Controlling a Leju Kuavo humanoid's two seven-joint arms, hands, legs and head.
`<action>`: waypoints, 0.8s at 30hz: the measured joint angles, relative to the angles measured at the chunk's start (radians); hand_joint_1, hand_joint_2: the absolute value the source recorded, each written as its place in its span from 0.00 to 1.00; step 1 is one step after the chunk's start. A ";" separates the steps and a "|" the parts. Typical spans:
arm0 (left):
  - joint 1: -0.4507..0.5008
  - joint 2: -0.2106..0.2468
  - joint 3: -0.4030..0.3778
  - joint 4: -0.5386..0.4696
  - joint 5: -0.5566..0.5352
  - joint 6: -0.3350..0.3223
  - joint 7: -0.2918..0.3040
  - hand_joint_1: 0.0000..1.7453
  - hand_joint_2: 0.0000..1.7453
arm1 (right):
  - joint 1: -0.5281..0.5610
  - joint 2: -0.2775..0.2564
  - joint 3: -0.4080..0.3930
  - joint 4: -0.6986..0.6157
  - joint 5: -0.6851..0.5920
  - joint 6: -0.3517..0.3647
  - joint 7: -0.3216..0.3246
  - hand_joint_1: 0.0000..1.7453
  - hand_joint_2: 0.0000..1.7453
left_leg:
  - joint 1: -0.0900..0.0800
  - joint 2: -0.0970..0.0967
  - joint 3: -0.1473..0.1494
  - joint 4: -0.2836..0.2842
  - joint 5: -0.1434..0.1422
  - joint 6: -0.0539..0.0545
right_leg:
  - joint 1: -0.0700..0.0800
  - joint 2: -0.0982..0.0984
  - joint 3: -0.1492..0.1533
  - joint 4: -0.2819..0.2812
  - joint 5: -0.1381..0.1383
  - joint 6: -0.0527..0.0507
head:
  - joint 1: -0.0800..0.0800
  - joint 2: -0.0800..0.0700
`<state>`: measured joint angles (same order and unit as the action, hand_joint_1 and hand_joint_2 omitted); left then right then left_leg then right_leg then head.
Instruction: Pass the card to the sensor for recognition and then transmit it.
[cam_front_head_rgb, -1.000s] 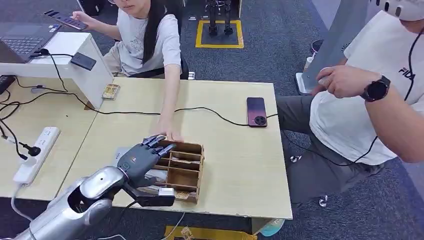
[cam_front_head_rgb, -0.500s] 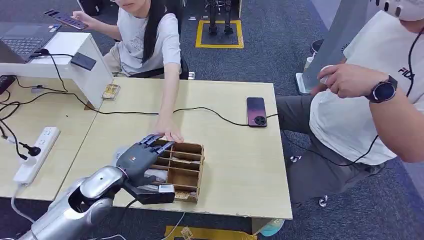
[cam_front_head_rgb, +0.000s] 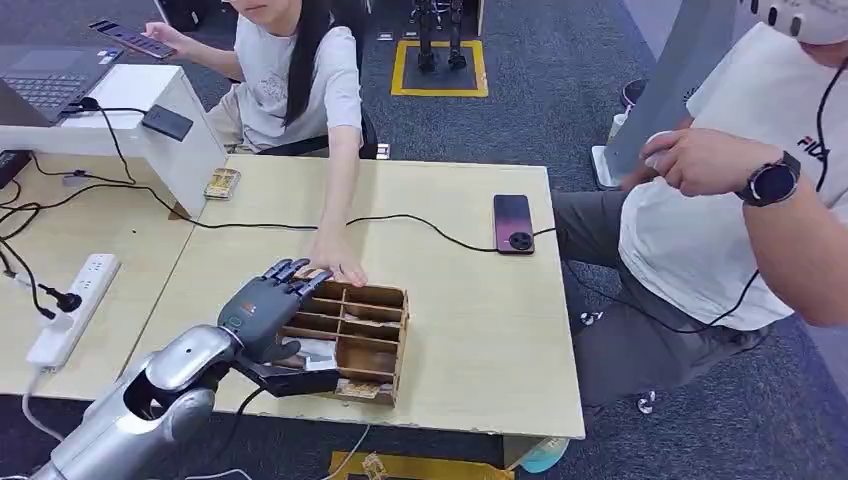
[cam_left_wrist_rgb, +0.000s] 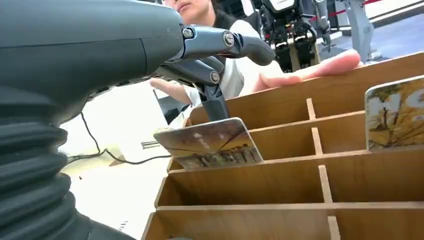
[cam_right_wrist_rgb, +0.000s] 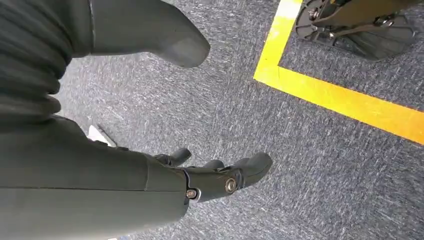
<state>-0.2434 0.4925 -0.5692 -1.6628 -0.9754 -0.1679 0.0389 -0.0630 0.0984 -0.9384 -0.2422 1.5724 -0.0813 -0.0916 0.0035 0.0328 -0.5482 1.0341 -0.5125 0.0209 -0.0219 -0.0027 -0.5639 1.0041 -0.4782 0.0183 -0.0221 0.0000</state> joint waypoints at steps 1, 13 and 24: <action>0.001 0.000 0.001 0.000 0.000 0.000 0.000 0.00 1.00 | 0.000 0.000 0.000 0.000 0.000 0.000 0.000 0.00 1.00 | 0.000 0.000 0.000 0.000 0.000 0.000 | 0.000 0.000 0.000 0.000 0.000 0.000 | 0.000 0.000; 0.013 0.008 0.005 -0.023 0.002 -0.007 -0.015 0.00 1.00 | 0.000 0.000 -0.003 0.000 0.000 0.000 0.000 0.00 1.00 | 0.000 0.000 0.000 0.000 0.000 0.000 | 0.000 0.000 0.000 0.000 0.000 0.000 | 0.000 0.000; 0.012 0.025 0.011 -0.066 0.011 -0.004 -0.024 0.00 1.00 | 0.000 0.000 -0.006 0.000 -0.002 -0.001 0.000 0.00 1.00 | 0.000 0.000 0.000 0.000 0.000 0.000 | 0.000 0.000 0.000 0.000 0.000 0.000 | 0.000 0.000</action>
<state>-0.2310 0.5177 -0.5581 -1.7285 -0.9640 -0.1720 0.0153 -0.0628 0.0984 -0.9449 -0.2422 1.5705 -0.0824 -0.0912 0.0035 0.0329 -0.5482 1.0341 -0.5125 0.0209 -0.0218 -0.0026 -0.5639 1.0041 -0.4782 0.0183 -0.0225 0.0000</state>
